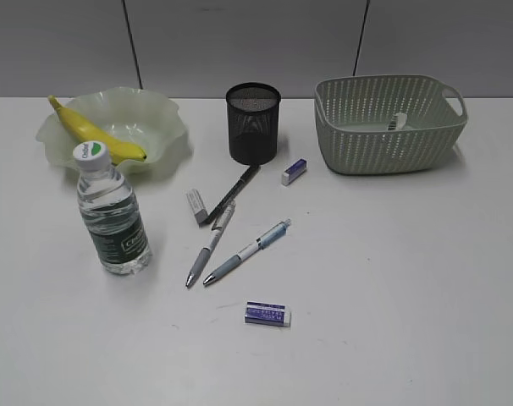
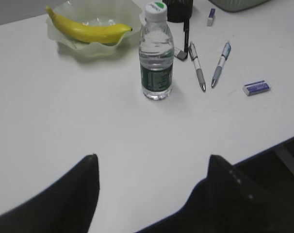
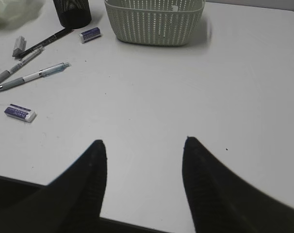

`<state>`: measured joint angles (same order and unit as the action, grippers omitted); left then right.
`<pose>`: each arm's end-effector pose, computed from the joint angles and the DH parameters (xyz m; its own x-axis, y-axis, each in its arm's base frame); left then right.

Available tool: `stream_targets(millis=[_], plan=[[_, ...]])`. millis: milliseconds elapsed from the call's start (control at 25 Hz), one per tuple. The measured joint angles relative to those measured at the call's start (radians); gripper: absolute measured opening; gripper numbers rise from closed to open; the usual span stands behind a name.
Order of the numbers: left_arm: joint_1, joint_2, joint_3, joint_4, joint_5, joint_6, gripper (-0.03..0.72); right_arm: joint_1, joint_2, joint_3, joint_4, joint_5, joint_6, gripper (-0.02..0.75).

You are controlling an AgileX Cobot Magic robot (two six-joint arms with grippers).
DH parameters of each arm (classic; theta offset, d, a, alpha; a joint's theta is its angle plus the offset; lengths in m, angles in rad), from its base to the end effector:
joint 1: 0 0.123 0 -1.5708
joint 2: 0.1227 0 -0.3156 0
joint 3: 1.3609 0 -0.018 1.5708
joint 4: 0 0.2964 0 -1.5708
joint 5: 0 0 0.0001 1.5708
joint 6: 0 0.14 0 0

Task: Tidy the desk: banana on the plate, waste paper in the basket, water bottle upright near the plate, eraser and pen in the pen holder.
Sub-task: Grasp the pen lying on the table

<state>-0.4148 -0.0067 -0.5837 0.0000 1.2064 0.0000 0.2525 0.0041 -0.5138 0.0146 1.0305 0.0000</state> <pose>0.0247 -0.0109 0.2887 -0.4617 0.2033 -0.8634 0.4030 0.9152 0.0000 0.0470 0.0139 0.2855 -0.4087 -0.0977 -0.9074 -0.2577 0.9661 0.0121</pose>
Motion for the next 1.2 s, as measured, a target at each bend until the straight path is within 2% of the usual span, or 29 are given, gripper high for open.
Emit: stream_targets(millis=[160, 400, 640, 800, 960, 1200], plan=[[0.000, 0.000, 0.009, 0.000, -0.067, 0.000, 0.498, 0.000, 0.119, -0.032, 0.022, -0.063, -0.039, 0.405], [0.000, 0.000, 0.046, 0.000, -0.138, 0.000, 0.492, 0.000, 0.479, -0.116, 0.153, -0.175, -0.200, 0.405], [0.000, 0.000, 0.046, 0.007, -0.146, 0.000, 0.489, 0.000, 0.946, -0.329, 0.243, -0.187, -0.216, 0.405], [0.000, 0.000, 0.047, 0.008, -0.146, 0.000, 0.489, 0.007, 1.222, -0.517, 0.333, -0.090, -0.114, 0.405], [0.000, 0.000, 0.047, 0.008, -0.146, 0.000, 0.489, 0.096, 1.468, -0.682, 0.319, 0.027, 0.043, 0.405], [0.000, 0.000, 0.047, 0.009, -0.146, 0.000, 0.489, 0.266, 1.759, -0.907, 0.316, 0.058, 0.315, 0.405]])
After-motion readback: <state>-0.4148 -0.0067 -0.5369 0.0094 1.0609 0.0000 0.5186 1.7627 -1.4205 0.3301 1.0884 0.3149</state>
